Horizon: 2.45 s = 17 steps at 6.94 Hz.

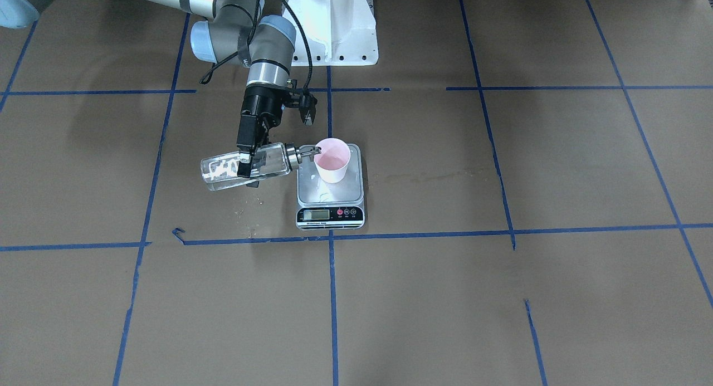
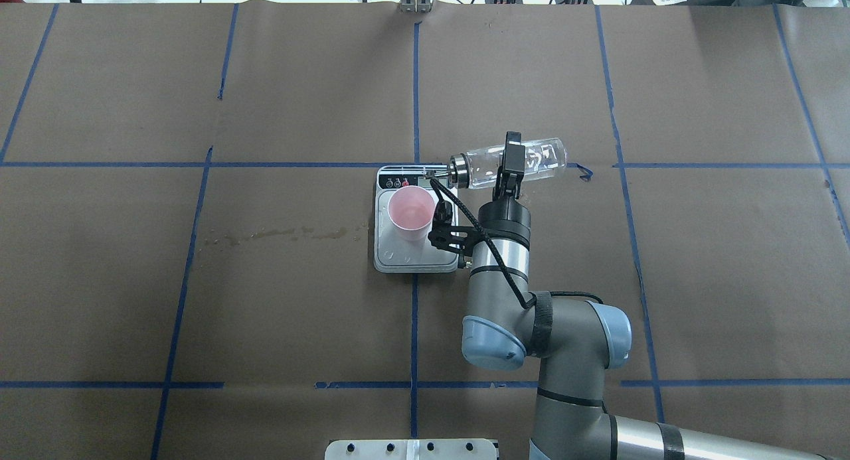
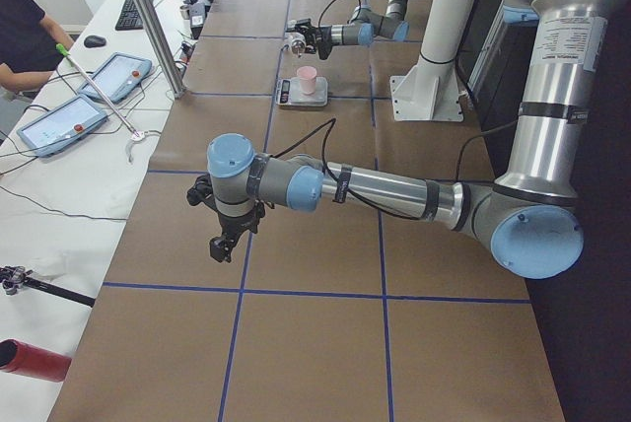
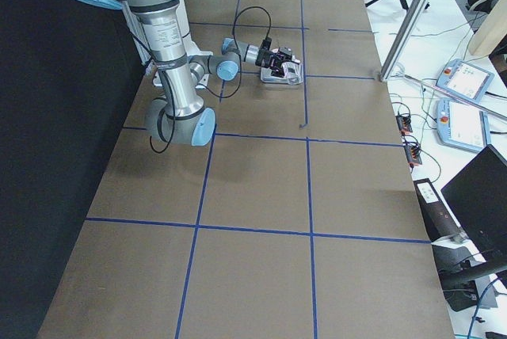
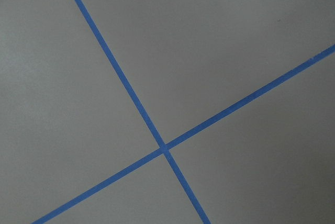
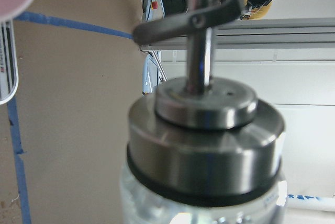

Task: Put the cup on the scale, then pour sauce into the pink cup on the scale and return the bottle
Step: 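Tilt the dispenser with the right gripper to pour into the pink cup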

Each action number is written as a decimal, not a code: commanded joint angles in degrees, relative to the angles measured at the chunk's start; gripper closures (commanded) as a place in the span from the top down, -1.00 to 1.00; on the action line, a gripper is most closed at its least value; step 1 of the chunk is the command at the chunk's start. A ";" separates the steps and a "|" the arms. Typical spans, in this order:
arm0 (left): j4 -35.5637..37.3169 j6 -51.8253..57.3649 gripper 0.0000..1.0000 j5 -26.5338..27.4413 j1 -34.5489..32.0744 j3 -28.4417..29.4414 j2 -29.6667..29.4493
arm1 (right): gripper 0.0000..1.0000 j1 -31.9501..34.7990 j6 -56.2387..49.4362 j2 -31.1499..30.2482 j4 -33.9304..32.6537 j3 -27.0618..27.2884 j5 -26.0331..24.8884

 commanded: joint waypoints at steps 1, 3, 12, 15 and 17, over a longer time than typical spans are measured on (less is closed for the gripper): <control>-0.01 0.00 1.00 0.80 0.01 -0.08 -0.21 | -1.00 -0.53 -3.61 -0.13 0.59 -0.34 -1.07; 0.08 0.00 1.00 0.89 0.01 -0.08 -0.21 | -1.00 -2.64 -3.69 -0.48 0.59 -0.34 -3.87; 0.08 0.00 1.00 0.80 0.01 -0.26 -0.04 | -1.00 -1.86 -19.53 -0.04 4.16 -0.34 -8.89; 0.08 -0.09 1.00 0.89 0.01 -0.35 -0.12 | -1.00 -1.94 -8.64 -0.31 5.51 -1.48 -7.49; 0.17 -0.09 1.00 0.89 0.01 -0.61 -0.30 | -1.00 -1.94 -0.48 -0.48 5.60 -1.48 -6.08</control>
